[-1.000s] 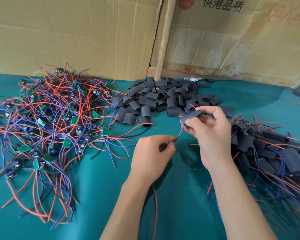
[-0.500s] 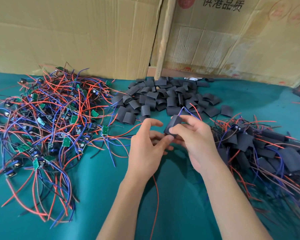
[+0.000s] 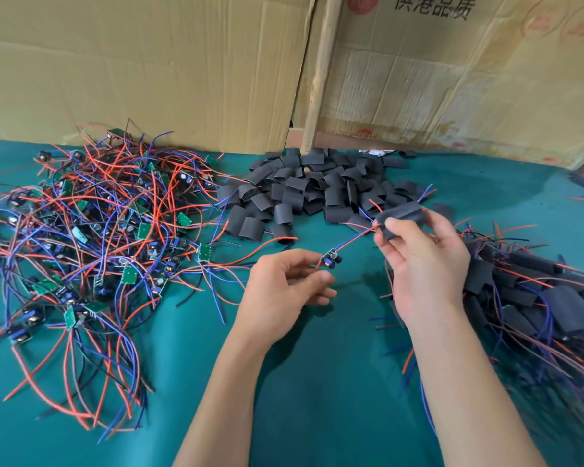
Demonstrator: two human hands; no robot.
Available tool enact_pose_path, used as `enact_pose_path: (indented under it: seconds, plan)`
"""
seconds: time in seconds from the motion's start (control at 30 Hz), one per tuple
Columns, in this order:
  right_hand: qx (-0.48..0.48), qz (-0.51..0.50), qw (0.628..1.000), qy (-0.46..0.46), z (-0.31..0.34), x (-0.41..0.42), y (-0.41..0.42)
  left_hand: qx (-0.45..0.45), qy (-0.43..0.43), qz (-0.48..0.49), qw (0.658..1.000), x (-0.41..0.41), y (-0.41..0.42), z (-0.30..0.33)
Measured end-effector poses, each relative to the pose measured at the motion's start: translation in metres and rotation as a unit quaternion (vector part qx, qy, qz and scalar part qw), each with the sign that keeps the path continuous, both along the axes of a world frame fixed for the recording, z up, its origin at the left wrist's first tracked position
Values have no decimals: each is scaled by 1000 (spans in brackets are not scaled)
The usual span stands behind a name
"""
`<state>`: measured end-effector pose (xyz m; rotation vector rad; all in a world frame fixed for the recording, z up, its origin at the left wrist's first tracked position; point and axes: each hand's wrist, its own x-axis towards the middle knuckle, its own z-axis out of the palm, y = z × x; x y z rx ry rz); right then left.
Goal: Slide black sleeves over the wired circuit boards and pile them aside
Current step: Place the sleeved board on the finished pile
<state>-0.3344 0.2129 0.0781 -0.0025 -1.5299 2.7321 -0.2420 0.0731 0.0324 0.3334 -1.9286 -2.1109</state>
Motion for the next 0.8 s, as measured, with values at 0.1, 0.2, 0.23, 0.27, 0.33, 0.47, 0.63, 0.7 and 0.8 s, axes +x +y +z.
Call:
enact_pose_path:
  seconds: [0.1, 0.2, 0.23, 0.27, 0.33, 0.47, 0.63, 0.7, 0.8]
  plan:
    - [-7, -4, 1000, -3, 1, 0, 0, -4, -2, 6, 1000, -2, 1, 0]
    - [58, 35, 998, 6, -3, 4, -6, -18, 0, 16, 1000, -2, 2, 1]
    - [78, 54, 995, 11, -5, 6, -9, -23, 1, 20, 1000, -2, 3, 2]
    - [93, 72, 993, 16, -6, 9, -13, -30, 3, 24, 999, -2, 4, 3]
    - [119, 103, 987, 21, -9, 15, -20, -51, 4, 34, 998, -3, 5, 2]
    - [150, 135, 979, -8, -11, 18, -25, -87, 6, 69, 994, -2, 2, 2]
    - [192, 160, 968, -29, -12, 17, -23, -122, 10, 106, 987, -3, 3, 1]
    - [215, 169, 961, -34, -12, 19, -24, -152, 4, 120, 981, -3, 3, -1]
    - [219, 200, 954, -32, -10, 22, -25, -172, -9, 141, 975, -4, 3, -2]
